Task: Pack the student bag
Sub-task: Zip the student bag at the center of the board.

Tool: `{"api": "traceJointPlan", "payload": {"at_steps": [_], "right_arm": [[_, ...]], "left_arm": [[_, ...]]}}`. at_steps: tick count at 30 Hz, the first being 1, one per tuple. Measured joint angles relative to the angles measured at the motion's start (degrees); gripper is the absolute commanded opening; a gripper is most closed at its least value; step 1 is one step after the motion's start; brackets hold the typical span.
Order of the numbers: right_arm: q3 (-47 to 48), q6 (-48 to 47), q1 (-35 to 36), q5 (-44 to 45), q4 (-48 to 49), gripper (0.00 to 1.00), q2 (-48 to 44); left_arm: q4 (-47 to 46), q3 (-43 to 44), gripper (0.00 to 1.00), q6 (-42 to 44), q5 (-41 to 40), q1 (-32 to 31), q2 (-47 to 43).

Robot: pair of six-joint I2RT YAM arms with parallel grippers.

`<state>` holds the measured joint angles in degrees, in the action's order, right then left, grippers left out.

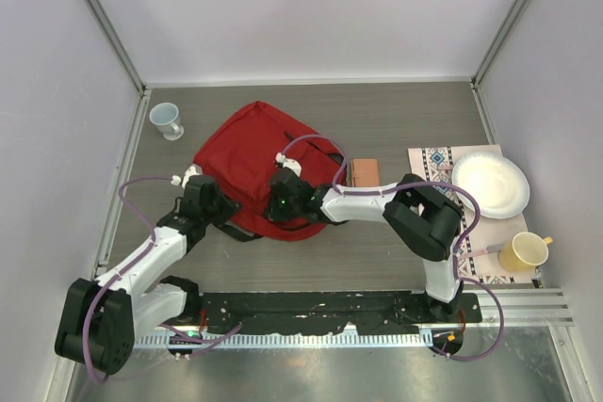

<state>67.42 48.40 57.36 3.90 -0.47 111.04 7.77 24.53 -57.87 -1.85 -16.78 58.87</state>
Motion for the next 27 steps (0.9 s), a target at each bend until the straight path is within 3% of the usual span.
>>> {"api": "traceJointPlan", "payload": {"at_steps": [9,10,14,17,20,27], "right_arm": [[-4.46,-2.38,0.02,1.44,3.02,0.01,-4.55],[-5.42,-2.62,0.02,1.77,3.41,0.01,-5.9],[-7.61,-3.26,0.02,2.75,4.76,0.01,-10.27],[-8.52,-3.28,0.02,3.08,6.01,0.01,-11.72],[-9.75,-3.26,0.02,3.3,6.73,0.01,-11.93],[-12.57,-3.26,0.63,3.52,7.1,0.01,-13.46]], "left_arm": [[0.52,-0.04,0.02,0.02,0.44,0.0,0.0],[0.59,-0.04,0.06,0.02,0.52,0.0,0.0],[0.7,-0.04,0.38,-0.2,2.97,0.0,-0.66],[0.52,-0.04,0.53,-1.27,5.64,-0.02,-2.54],[-1.01,-0.26,0.64,-3.19,8.22,-0.02,-4.35],[-7.72,-4.13,0.67,-8.15,13.05,-0.35,-4.44]]}}
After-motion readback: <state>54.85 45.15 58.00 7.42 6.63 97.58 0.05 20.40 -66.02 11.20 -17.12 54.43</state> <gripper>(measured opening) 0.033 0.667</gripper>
